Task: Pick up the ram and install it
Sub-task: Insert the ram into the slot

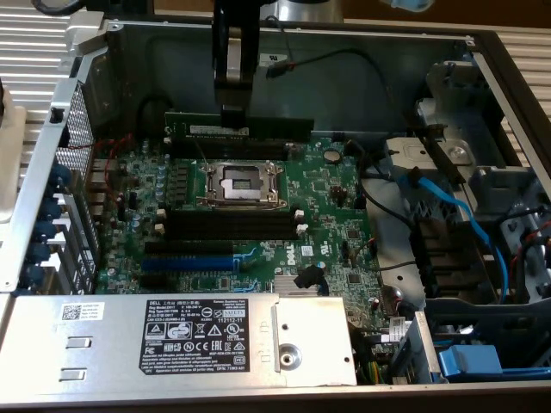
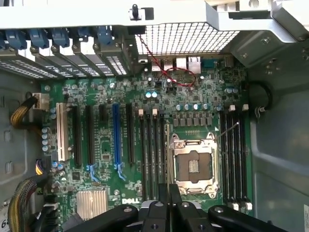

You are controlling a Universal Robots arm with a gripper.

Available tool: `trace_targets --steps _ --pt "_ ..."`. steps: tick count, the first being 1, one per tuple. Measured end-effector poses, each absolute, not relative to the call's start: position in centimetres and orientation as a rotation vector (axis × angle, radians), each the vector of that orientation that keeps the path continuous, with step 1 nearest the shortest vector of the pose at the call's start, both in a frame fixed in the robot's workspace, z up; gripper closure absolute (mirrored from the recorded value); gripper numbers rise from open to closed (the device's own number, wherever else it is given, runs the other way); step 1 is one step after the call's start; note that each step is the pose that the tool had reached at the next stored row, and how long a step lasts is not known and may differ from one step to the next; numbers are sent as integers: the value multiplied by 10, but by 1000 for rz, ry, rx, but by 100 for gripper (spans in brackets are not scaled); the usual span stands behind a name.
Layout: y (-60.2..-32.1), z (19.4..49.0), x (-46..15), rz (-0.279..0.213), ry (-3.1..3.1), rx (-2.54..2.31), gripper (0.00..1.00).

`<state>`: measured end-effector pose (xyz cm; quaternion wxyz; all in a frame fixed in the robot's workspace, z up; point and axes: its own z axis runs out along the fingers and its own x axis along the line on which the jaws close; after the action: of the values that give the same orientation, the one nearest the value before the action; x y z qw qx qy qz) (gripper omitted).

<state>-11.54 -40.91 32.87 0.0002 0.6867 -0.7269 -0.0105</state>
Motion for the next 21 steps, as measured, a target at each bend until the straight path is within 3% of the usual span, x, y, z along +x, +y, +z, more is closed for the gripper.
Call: trace_targets --steps 21 --pt "-411 303 -119 5 -2221 2233 88"
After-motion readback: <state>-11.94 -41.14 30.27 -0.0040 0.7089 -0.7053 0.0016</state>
